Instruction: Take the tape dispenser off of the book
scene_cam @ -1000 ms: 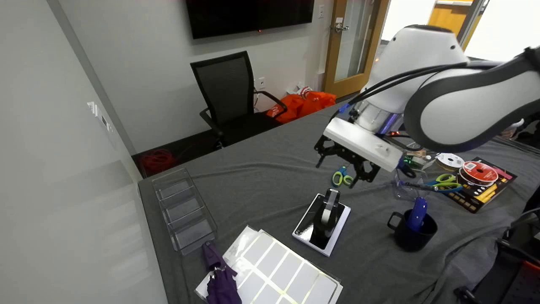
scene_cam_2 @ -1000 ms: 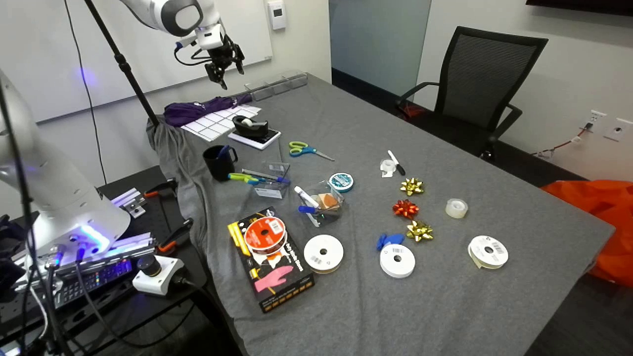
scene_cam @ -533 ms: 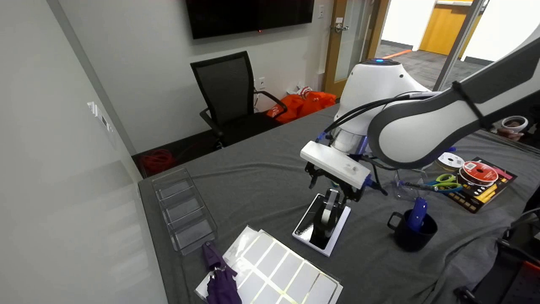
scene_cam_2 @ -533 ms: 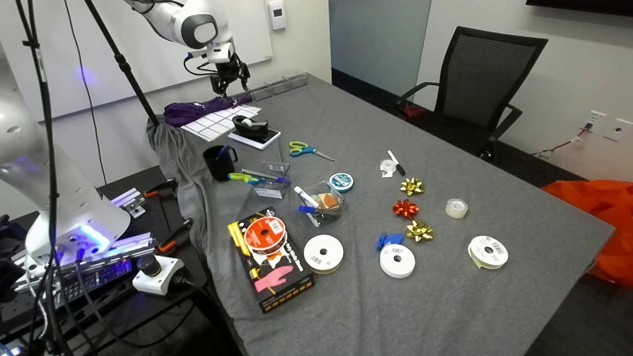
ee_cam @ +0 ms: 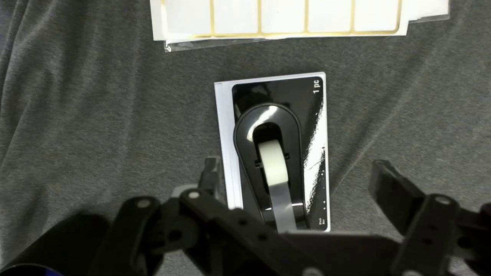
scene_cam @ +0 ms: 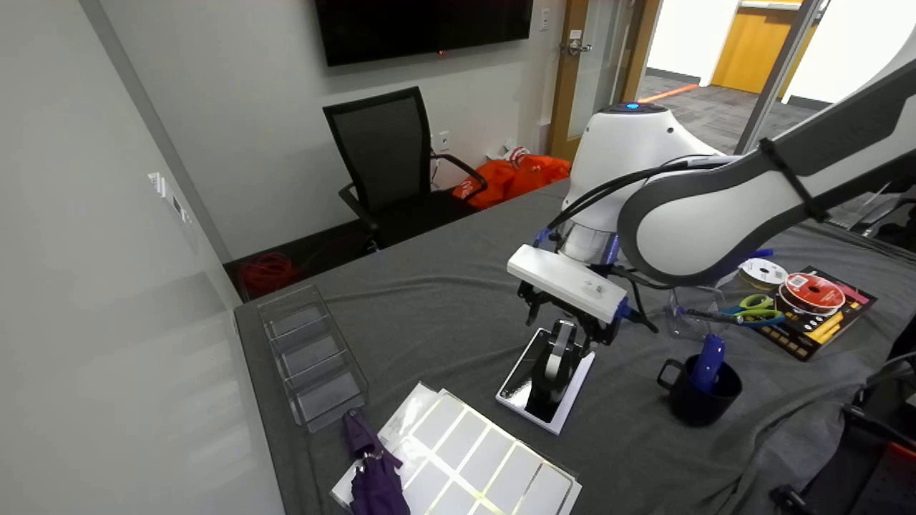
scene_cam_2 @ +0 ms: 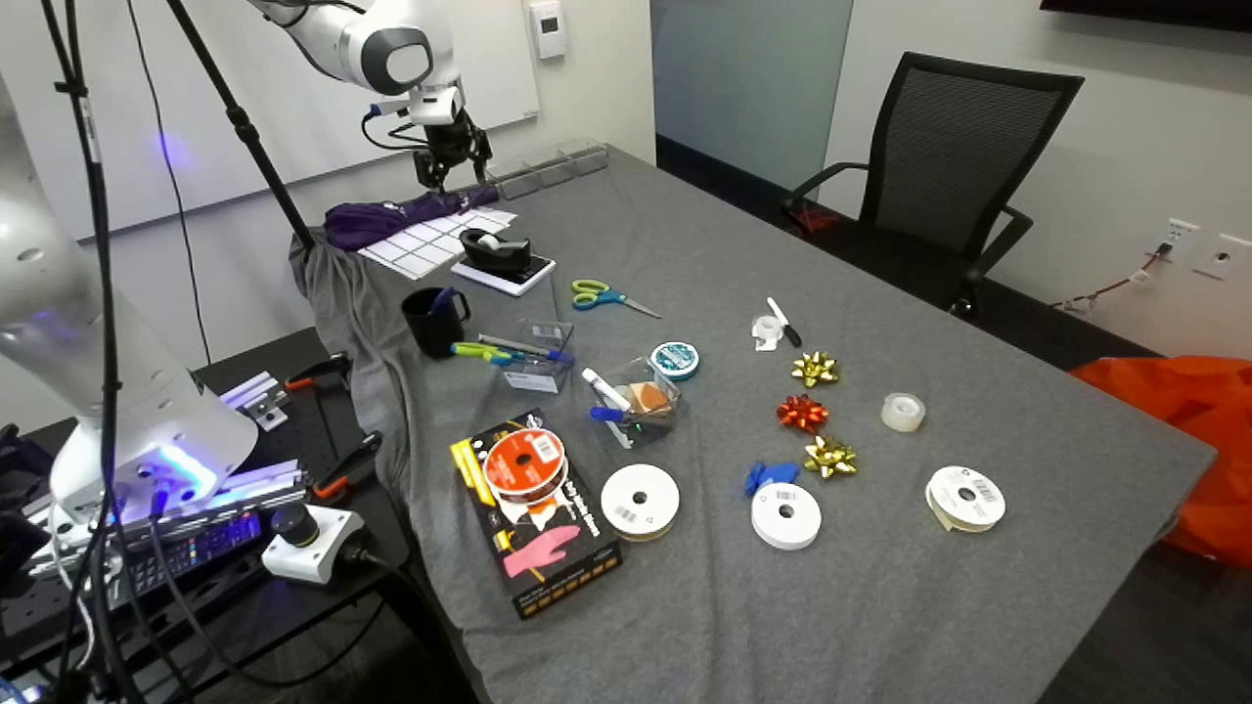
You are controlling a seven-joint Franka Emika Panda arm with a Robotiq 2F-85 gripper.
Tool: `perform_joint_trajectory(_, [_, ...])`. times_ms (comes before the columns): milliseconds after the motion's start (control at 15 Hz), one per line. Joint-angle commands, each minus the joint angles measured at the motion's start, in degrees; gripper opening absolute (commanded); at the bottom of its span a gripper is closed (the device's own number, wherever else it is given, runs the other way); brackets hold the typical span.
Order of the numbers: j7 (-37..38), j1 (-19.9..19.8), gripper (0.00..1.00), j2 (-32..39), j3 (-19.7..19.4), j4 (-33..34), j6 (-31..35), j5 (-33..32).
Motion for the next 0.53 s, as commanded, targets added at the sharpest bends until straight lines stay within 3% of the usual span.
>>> perform_joint_trajectory(0, [1.00, 1.79, 1.00, 1.74, -2.61, 0.09, 0.38, -2.65])
perform_joint_trajectory(267, [1.44, 2.92, 1.00, 5.83, -4.88, 1.45, 0.75, -6.41])
perform_joint_trajectory(467, [-1.45, 2.61, 1.00, 9.00, -4.76, 2.32, 1.27, -5.46])
